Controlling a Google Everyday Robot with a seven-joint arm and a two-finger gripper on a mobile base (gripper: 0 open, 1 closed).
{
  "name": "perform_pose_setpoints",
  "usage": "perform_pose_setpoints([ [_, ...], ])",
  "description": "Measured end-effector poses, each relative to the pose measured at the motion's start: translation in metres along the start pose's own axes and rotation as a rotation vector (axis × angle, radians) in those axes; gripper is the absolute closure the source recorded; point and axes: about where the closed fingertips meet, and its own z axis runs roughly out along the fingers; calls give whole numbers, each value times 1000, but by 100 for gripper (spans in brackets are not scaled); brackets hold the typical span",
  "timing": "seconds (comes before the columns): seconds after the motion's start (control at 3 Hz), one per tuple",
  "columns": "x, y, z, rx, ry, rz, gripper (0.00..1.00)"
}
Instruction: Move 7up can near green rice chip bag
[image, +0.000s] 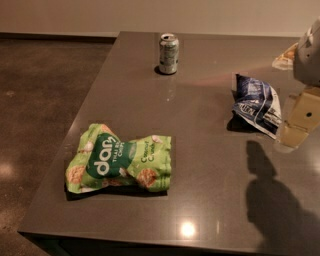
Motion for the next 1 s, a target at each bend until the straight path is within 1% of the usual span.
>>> perform_pose_setpoints([
  [0.33, 0, 0, 0, 0, 0, 0, 0],
  [0.67, -29, -13, 11, -11, -61, -6, 0],
  [1.0, -64, -40, 30, -32, -140, 13, 0],
])
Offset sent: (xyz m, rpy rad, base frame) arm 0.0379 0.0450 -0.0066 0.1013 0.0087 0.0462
